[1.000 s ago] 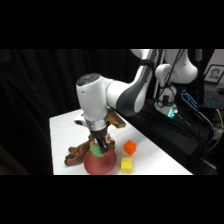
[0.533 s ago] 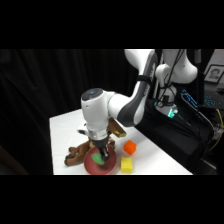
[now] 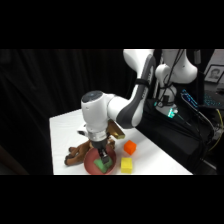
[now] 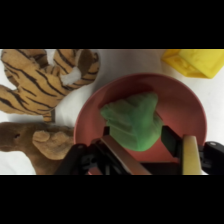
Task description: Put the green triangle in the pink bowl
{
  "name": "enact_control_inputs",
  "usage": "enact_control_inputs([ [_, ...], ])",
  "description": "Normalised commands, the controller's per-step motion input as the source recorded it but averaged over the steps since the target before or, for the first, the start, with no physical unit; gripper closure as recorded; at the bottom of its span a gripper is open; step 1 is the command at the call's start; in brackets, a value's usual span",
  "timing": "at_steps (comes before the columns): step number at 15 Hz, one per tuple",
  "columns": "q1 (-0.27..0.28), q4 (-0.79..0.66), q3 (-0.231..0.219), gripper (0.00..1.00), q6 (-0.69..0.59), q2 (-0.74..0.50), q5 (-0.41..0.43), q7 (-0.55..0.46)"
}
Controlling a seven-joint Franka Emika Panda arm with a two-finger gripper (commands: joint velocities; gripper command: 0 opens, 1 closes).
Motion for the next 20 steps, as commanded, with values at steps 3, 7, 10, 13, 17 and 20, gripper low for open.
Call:
enact_control_inputs([
  [3,0.065,0.03,-0.064,0.00,-0.06,-0.15,0.120,-0.08],
  [7,0.096,-0.04,-0.071,0.00,-0.25,-0.30,0.091,-0.04],
  [10,0.106,-0.09,-0.068,0.00,-0.37,-0.39,0.045,0.00],
  [13,0.091,-0.12,-0.049,0.00,-0.34,-0.37,0.007,0.02],
  [17,0.057,-0.15,-0.020,0.00,-0.26,-0.36,-0.005,0.03],
  [20,0.040,-0.18,-0.007,0.00,-0.19,-0.38,-0.034,0.06],
])
